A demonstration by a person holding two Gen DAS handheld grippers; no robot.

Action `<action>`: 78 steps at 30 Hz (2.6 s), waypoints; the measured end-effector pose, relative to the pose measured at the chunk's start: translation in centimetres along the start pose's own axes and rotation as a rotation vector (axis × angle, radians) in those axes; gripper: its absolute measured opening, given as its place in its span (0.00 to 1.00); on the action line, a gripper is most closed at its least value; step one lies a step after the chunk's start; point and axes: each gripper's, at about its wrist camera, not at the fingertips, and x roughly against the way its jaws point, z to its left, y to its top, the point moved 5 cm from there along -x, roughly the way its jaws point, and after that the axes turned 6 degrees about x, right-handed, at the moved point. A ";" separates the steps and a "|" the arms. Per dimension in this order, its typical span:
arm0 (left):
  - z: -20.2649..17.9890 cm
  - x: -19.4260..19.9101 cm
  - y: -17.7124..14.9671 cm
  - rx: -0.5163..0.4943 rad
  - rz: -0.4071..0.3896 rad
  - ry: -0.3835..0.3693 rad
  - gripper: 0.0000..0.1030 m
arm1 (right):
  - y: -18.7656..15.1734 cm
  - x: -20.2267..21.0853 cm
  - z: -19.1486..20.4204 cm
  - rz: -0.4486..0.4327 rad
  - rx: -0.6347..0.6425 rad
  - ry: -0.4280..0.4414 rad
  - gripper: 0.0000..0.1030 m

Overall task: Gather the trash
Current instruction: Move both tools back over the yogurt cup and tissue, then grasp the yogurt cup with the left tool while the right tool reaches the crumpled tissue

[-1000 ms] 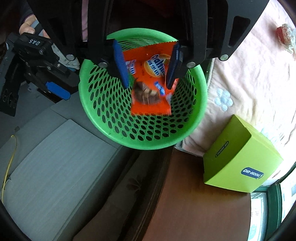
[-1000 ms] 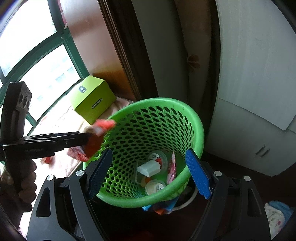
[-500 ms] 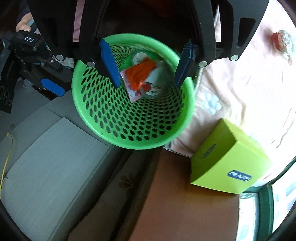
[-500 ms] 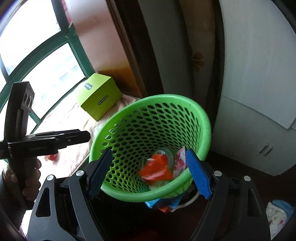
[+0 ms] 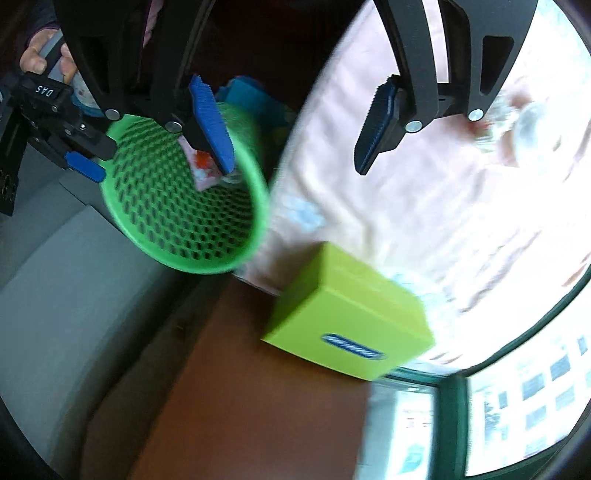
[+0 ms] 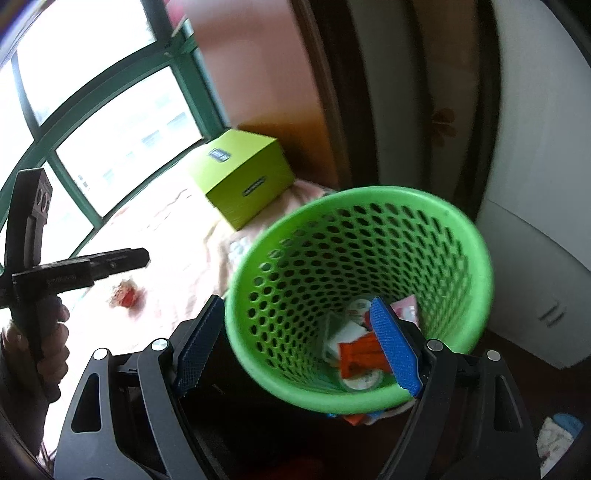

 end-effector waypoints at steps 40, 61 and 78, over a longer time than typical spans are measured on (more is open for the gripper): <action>27.6 1.2 -3.2 0.304 0.026 0.294 0.81 | 1.2 -9.0 17.2 0.133 0.218 0.246 0.78; 27.6 2.0 -2.7 0.276 -0.017 0.295 0.64 | 0.7 -12.6 22.1 0.189 0.284 0.310 0.78; 27.6 6.6 -2.5 0.294 -0.083 0.287 0.64 | 0.5 -17.4 27.6 0.225 0.317 0.385 0.77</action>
